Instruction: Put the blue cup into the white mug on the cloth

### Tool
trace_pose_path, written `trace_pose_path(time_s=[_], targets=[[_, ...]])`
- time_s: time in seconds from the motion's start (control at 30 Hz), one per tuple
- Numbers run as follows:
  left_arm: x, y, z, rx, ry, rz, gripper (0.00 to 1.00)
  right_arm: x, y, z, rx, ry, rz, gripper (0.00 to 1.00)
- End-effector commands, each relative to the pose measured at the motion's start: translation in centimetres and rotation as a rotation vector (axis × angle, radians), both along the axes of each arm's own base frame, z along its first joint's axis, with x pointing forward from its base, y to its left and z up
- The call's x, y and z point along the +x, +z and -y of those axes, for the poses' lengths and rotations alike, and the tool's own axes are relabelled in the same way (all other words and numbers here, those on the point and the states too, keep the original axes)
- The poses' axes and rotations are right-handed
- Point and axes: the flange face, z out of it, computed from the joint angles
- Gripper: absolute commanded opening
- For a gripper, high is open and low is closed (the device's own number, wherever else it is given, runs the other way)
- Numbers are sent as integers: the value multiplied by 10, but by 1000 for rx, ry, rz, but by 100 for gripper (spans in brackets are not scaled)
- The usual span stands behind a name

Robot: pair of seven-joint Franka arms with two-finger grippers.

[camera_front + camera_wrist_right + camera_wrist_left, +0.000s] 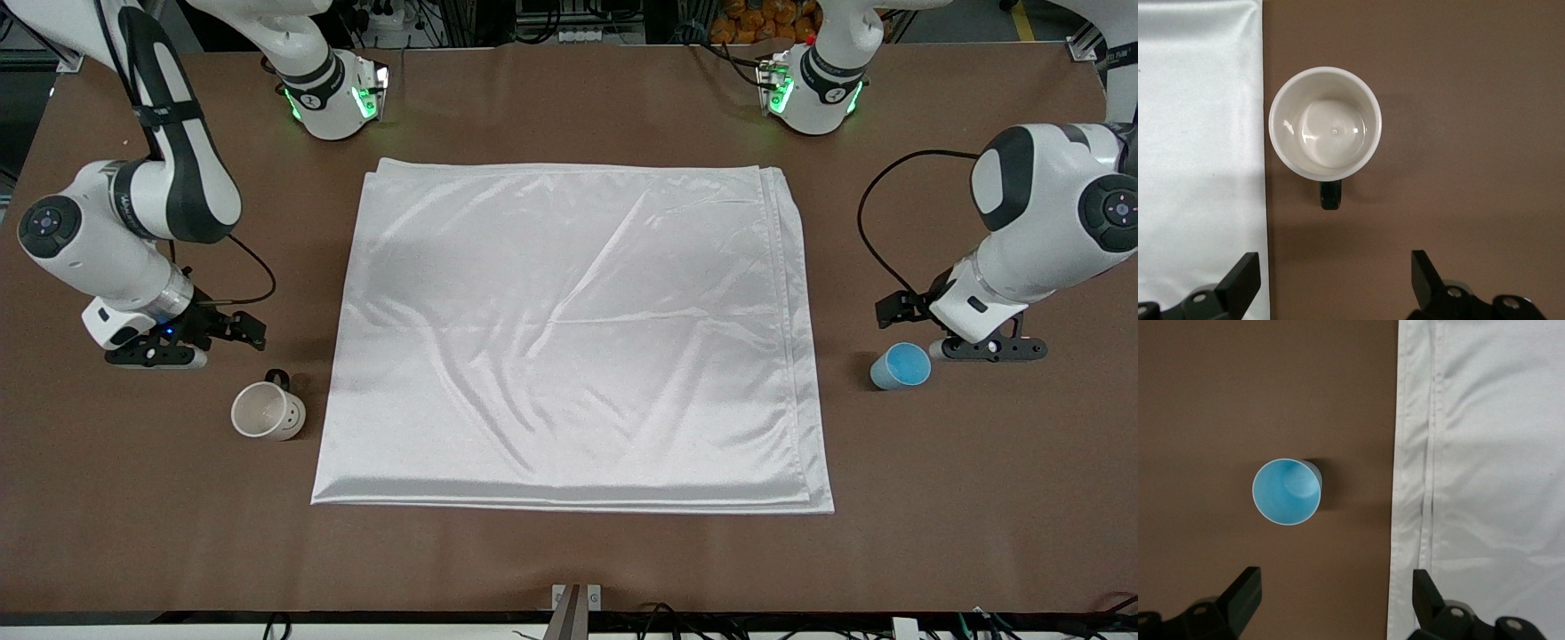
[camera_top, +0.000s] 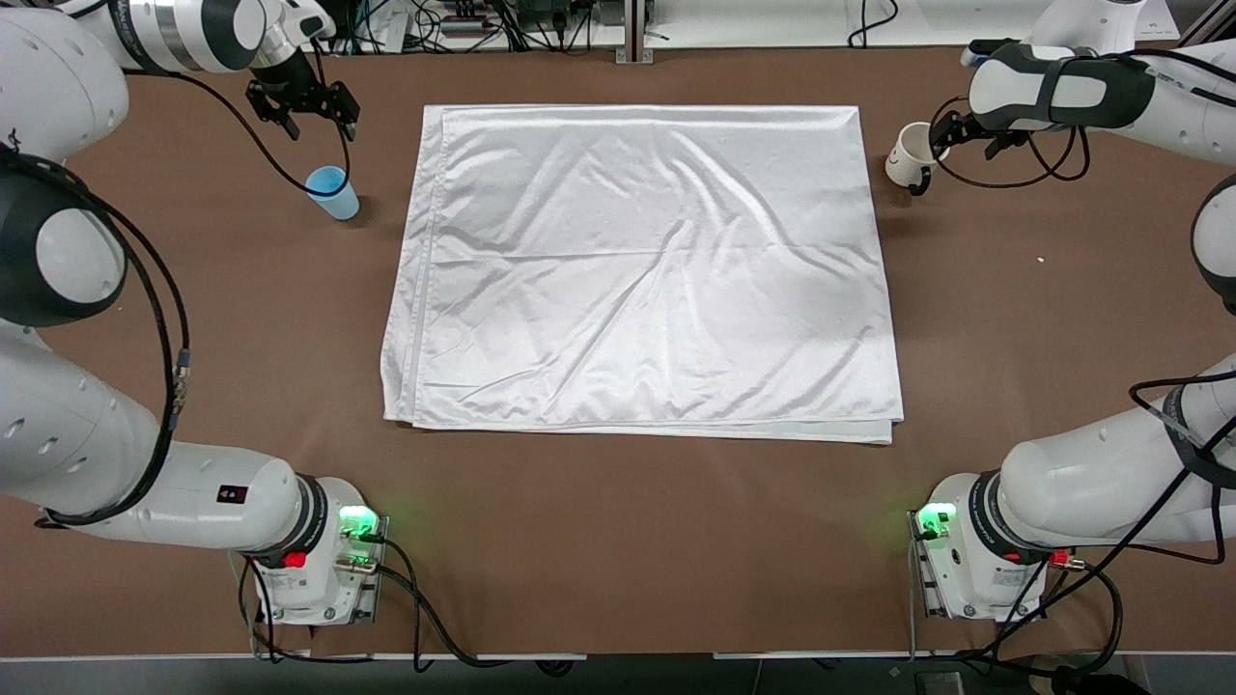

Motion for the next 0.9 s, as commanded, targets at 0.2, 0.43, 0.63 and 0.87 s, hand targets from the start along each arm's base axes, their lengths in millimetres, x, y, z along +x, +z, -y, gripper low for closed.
trace_pose_path(time_s=[0.2, 0.43, 0.63, 0.87], targets=[[12, -50, -21, 33, -45, 19, 100, 5, -43, 8, 8, -30, 28, 100], [18, -86, -21, 39, -56, 45, 100, 9, -58, 6, 11, -32, 17, 99], [23, -111, -20, 43, -58, 61, 100, 12, -63, -14, 26, -37, 14, 98], [21, -129, -19, 45, -62, 39, 100, 22, -70, -20, 31, -27, 19, 88]])
